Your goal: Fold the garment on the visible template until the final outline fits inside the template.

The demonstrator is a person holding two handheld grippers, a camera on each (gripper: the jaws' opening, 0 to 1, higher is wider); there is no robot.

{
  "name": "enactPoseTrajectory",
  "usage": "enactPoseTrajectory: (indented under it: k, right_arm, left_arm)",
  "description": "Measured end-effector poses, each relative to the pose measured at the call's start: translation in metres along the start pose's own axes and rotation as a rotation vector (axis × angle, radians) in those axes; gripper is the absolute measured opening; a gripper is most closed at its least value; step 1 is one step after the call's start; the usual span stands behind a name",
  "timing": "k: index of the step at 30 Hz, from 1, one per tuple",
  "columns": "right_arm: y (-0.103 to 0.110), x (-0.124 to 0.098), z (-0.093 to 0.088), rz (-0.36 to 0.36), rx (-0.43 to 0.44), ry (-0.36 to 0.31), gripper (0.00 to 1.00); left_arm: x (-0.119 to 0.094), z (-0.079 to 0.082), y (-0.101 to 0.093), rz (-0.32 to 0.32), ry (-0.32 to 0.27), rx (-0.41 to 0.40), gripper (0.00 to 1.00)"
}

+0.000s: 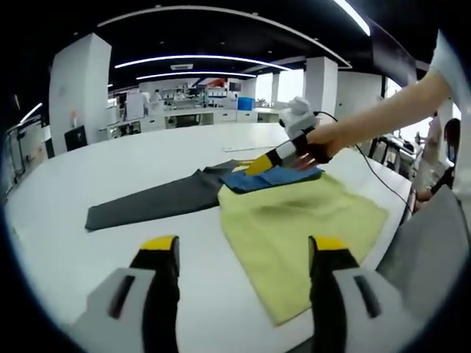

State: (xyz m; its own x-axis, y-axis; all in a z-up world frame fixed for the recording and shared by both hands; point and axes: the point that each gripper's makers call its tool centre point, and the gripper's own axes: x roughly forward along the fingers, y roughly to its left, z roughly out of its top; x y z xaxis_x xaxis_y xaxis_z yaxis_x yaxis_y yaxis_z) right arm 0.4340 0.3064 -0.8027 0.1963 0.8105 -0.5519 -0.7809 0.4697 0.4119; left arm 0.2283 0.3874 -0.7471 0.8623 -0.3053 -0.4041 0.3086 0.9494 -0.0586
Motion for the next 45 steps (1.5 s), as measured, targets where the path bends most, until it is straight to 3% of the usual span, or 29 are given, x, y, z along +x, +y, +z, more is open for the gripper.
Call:
enactPoseTrajectory:
  k: [3,8,13,20,30,45]
  right_arm:
    - [-0.004,-0.008,-0.003,-0.023,-0.043,0.003,0.99]
    - [-0.010,-0.022,-0.010,-0.026,-0.079,0.025,0.99]
    - [-0.031,-0.046,-0.018,-0.054,-0.038,0.012,0.99]
    - [-0.058,-0.080,-0.024,-0.096,-0.006,0.000,0.99]
    - [-0.072,-0.124,-0.032,-0.140,0.034,-0.039,0.95]
    - [-0.120,-0.173,-0.052,-0.237,0.101,-0.047,0.87]
  left_arm:
    - [0.001,-0.001,-0.004,-0.016,0.007,-0.005,0.72]
    - [0.002,0.000,-0.008,-0.032,0.003,-0.006,0.78]
    - [0.002,0.004,-0.008,-0.025,-0.013,0.000,0.87]
    - [0.002,0.004,-0.008,-0.037,-0.021,-0.011,0.92]
    - [0.003,0.001,-0.016,-0.073,0.003,0.000,0.92]
    - [0.003,0.001,-0.017,-0.073,0.002,-0.019,0.89]
